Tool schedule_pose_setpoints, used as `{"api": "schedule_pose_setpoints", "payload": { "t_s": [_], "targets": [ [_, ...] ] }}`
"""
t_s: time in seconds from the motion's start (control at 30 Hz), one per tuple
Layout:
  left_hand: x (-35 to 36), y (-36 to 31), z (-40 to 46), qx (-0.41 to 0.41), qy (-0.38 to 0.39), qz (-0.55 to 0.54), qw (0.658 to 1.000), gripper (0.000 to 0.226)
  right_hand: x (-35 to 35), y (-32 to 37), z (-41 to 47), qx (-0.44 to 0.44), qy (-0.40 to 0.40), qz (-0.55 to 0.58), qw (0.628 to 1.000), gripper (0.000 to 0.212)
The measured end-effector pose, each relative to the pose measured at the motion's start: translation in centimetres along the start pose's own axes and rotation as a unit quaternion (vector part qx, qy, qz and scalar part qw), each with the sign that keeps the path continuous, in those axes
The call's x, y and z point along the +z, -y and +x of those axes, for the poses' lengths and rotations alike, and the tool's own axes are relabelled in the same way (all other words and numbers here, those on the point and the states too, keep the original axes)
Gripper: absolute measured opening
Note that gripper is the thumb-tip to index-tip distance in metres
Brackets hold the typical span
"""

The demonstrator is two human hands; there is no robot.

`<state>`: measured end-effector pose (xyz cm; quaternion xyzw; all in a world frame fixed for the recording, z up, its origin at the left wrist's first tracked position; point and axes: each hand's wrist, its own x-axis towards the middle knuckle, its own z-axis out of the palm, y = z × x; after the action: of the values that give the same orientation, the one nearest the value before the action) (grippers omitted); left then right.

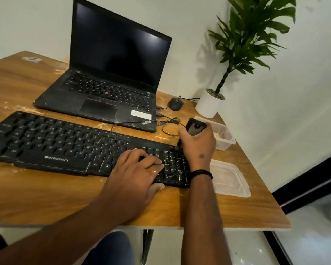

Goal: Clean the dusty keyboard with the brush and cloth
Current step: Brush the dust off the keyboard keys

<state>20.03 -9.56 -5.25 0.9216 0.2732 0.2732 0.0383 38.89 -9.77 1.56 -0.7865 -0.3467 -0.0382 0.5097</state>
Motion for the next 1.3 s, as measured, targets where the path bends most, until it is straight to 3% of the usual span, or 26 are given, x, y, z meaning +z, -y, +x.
{"api": "schedule_pose_setpoints", "payload": {
  "t_s": [0.13, 0.2, 0.3, 0.4, 0.63, 0.7, 0.8, 0.93, 1.0, 1.1, 1.17, 1.3],
  "targets": [
    [0.1, 0.1, 0.1, -0.004, -0.001, -0.021, 1.000, 0.058, 0.0, -0.3, -0.2, 0.002, 0.027, 0.124, 0.992, 0.029],
    [0.1, 0.1, 0.1, -0.006, 0.002, -0.020, 1.000, 0.058, -0.1, -0.5, -0.3, -0.009, 0.055, 0.064, 0.996, 0.029],
    [0.0, 0.0, 0.2, -0.013, -0.002, -0.017, 1.000, 0.059, -0.4, -0.9, -0.2, 0.000, -0.022, -0.024, 0.999, 0.042],
    [0.0, -0.1, 0.2, -0.011, -0.009, -0.013, 1.000, 0.059, -0.6, -0.8, -0.3, -0.005, -0.075, -0.013, 0.997, 0.044],
    [0.1, -0.1, 0.2, -0.008, -0.004, -0.002, 1.000, 0.049, 0.3, 0.2, -1.4, -0.031, 0.091, 0.121, 0.988, 0.023],
    [0.1, 0.0, 0.2, -0.011, -0.006, -0.005, 1.000, 0.050, 0.0, 0.2, -1.2, -0.021, 0.047, 0.145, 0.988, 0.023],
    [0.0, 0.0, 0.1, -0.017, -0.007, -0.003, 1.000, 0.055, -0.7, -0.7, -0.5, 0.011, -0.035, 0.089, 0.995, 0.035],
    [0.1, 0.0, 0.2, -0.017, 0.004, -0.004, 1.000, 0.061, 0.3, -0.3, -1.3, -0.006, 0.119, 0.118, 0.986, 0.029],
    [0.1, 0.0, 0.2, -0.017, 0.013, -0.002, 1.000, 0.058, 0.9, 0.3, -1.6, -0.023, 0.155, 0.151, 0.976, 0.028],
    [0.1, 0.2, 0.2, -0.016, 0.018, -0.004, 1.000, 0.053, 0.5, 0.4, -1.1, -0.004, 0.074, 0.188, 0.979, 0.029],
    [0.1, 0.2, 0.1, -0.019, 0.017, -0.008, 1.000, 0.051, 0.1, -0.3, -0.5, 0.000, 0.007, 0.119, 0.993, 0.035],
    [0.0, 0.1, 0.1, -0.021, 0.023, -0.006, 0.999, 0.051, 0.6, -0.6, -0.9, -0.024, 0.077, 0.071, 0.994, 0.034]
  ]
}}
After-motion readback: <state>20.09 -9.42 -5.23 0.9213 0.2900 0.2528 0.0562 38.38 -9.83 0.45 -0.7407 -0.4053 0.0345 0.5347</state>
